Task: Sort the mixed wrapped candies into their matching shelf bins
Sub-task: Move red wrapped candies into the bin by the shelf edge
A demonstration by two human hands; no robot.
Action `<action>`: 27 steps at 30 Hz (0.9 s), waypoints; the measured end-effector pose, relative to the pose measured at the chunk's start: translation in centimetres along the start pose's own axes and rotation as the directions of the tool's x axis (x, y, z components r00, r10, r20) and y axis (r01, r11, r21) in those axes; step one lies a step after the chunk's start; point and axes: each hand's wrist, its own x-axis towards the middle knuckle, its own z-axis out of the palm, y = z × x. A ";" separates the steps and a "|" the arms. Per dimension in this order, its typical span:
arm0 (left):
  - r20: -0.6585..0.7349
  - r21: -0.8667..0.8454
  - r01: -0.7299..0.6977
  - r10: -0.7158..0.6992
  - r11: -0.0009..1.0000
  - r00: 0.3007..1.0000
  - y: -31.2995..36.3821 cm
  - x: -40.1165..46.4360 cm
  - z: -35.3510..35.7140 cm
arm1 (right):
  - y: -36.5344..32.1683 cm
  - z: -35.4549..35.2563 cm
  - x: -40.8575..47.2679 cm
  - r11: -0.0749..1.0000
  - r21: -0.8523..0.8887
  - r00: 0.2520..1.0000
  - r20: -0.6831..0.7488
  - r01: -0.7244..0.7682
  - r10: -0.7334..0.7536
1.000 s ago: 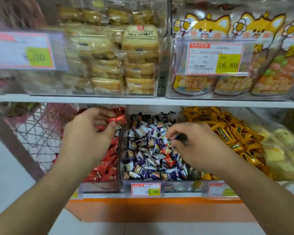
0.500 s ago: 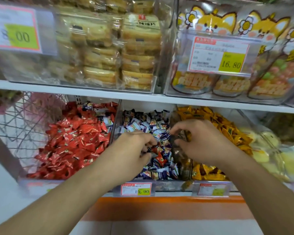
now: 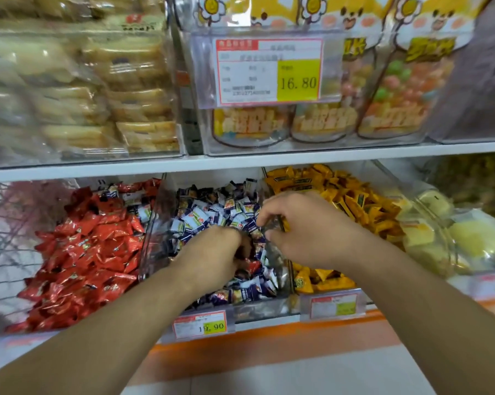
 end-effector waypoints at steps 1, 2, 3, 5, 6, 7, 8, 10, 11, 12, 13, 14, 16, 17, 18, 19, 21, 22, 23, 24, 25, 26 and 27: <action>-0.033 -0.063 0.021 -0.023 0.998 0.999 0.1 -0.4 -0.3 | 0.1 0.0 0.1 1.000 0.002 1.000 -0.005 0.001 -0.001; -0.075 -0.132 0.045 -0.055 0.990 0.996 0.2 -0.7 -0.7 | 0.1 0.1 0.1 1.000 0.007 1.000 -0.008 0.001 -0.001; -0.122 -0.194 0.064 -0.089 0.979 0.988 0.3 -1.3 -1.2 | 0.1 0.1 0.1 1.000 0.011 1.000 -0.010 0.001 -0.001; -0.211 -0.284 0.085 -0.149 0.955 0.966 0.6 -2.6 -2.3 | -0.1 0.2 0.1 1.000 0.011 1.000 -0.008 0.002 -0.002; -0.249 -0.314 0.085 -0.169 0.946 0.954 0.7 -3.5 -3.0 | -0.2 0.2 0.1 1.000 0.008 1.000 -0.005 0.002 -0.002; -0.284 -0.335 0.084 -0.185 0.939 0.941 0.8 -4.5 -3.7 | -0.3 0.3 0.0 1.000 0.002 1.000 -0.002 0.003 -0.003; -0.321 -0.345 0.082 -0.200 0.935 0.926 0.8 -5.6 -4.6 | -0.5 0.3 0.0 1.000 -0.005 1.000 0.001 0.005 -0.005; -0.396 -0.341 0.097 -0.237 0.935 0.887 0.0 -7.7 -6.2 | -0.7 0.5 -0.1 1.000 -0.022 1.000 -0.003 0.011 -0.011; -0.435 -0.331 0.116 -0.261 0.936 0.862 -0.7 -8.7 -6.9 | -0.9 0.5 -0.1 0.999 -0.033 1.000 -0.007 0.015 -0.015; -0.472 -0.317 0.144 -0.287 0.937 0.834 -1.6 -9.6 -7.6 | -1.0 0.6 -0.2 0.999 -0.046 1.000 -0.012 0.016 -0.016; -0.503 -0.298 0.179 -0.314 0.937 0.805 -2.7 -10.3 -8.1 | -1.2 0.7 -0.2 0.998 -0.062 1.000 -0.020 0.016 -0.018; -0.524 -0.271 0.223 -0.338 0.936 0.782 -3.7 -11.0 -8.4 | -1.4 0.8 -0.2 0.997 -0.077 0.999 -0.029 0.016 -0.019; -0.524 -0.185 0.297 -0.350 0.937 0.776 -5.2 -11.8 -8.5 | -1.9 1.0 -0.2 0.996 -0.088 0.999 -0.044 0.019 -0.023; -0.506 -0.151 0.292 -0.328 0.944 0.798 -5.5 -11.9 -8.4 | -2.0 1.2 -0.1 0.996 -0.090 0.998 -0.049 0.026 -0.031; -0.479 -0.125 0.257 -0.285 0.958 0.830 -5.7 -12.0 -8.1 | -2.2 1.5 0.1 0.994 -0.101 0.998 -0.052 0.037 -0.042; -0.441 -0.105 0.208 -0.233 0.973 0.867 -5.7 -11.9 -7.8 | -2.4 1.8 0.2 0.991 -0.122 0.997 -0.055 0.050 -0.057; -0.360 -0.074 0.119 -0.138 0.990 0.923 -5.6 -11.6 -7.2 | -2.8 2.6 0.7 0.980 -0.186 0.994 -0.057 0.076 -0.088; -0.323 -0.066 0.087 -0.104 0.994 0.941 -5.6 -11.4 -6.8 | -3.1 3.0 1.0 0.973 -0.215 0.994 -0.047 0.086 -0.099; -0.289 -0.064 0.066 -0.081 0.996 0.954 -5.6 -11.3 -6.5 | -3.6 3.4 1.4 0.967 -0.236 0.994 -0.027 0.101 -0.110; -0.258 -0.066 0.058 -0.073 0.996 0.963 -5.7 -11.1 -6.2 | -4.1 3.8 1.7 0.963 -0.244 0.993 0.003 0.119 -0.122; -0.233 -0.062 0.060 -0.073 0.996 0.970 -5.7 -11.0 -6.0 | -4.6 4.2 2.1 0.961 -0.241 0.990 0.047 0.138 -0.131; -0.214 -0.054 0.063 -0.074 0.997 0.974 -5.8 -10.9 -5.9 | -5.0 4.7 2.4 0.960 -0.235 0.986 0.098 0.153 -0.133; -0.204 -0.048 0.065 -0.073 0.997 0.976 -5.8 -10.9 -5.9 | -5.3 5.3 2.7 0.959 -0.236 0.980 0.155 0.159 -0.124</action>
